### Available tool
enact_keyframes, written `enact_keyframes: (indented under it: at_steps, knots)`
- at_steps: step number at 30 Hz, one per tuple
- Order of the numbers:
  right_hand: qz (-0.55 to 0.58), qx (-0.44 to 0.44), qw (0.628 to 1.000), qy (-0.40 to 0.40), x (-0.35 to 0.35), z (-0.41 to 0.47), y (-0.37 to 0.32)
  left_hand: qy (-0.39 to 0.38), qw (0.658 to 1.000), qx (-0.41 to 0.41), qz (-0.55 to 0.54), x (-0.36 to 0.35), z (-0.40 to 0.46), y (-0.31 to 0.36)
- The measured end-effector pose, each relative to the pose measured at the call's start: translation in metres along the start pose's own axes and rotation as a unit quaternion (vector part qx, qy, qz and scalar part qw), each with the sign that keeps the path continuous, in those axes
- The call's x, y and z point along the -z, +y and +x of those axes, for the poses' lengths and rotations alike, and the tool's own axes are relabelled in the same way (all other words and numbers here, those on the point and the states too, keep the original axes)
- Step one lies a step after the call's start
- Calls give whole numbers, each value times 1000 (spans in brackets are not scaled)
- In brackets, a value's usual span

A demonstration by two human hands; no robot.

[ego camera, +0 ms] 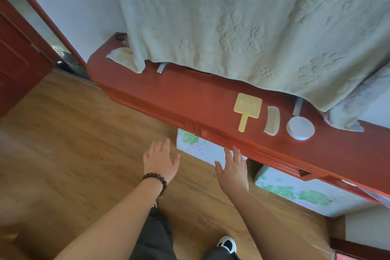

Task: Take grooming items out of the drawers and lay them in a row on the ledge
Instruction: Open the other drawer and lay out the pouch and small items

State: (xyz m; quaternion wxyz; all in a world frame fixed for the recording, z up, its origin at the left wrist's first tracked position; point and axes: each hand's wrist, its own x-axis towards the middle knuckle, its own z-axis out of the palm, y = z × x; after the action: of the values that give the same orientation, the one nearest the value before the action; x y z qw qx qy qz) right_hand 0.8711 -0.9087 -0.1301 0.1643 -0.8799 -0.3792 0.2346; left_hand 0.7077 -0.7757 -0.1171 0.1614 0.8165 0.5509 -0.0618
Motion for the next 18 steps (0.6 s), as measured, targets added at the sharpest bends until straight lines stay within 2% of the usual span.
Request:
enact_keyframes:
  at_steps: [5, 9, 14, 18]
  knots:
    - [-20, -3, 1000, -1, -34, 26, -63, -13, 1000, -28, -1, 11, 54, -50]
    - [-24, -59, 998, 7, -69, 48, -122, -37, 998, -57, -3, 25, 107, -109]
    - [65, -156, 985, 26, -116, 60, -212, -36, 990, -130, 48, 58, 156, -192]
    - [85, -193, 977, 29, -143, 60, -256, -45, 986, -149, 58, 74, 183, -249]
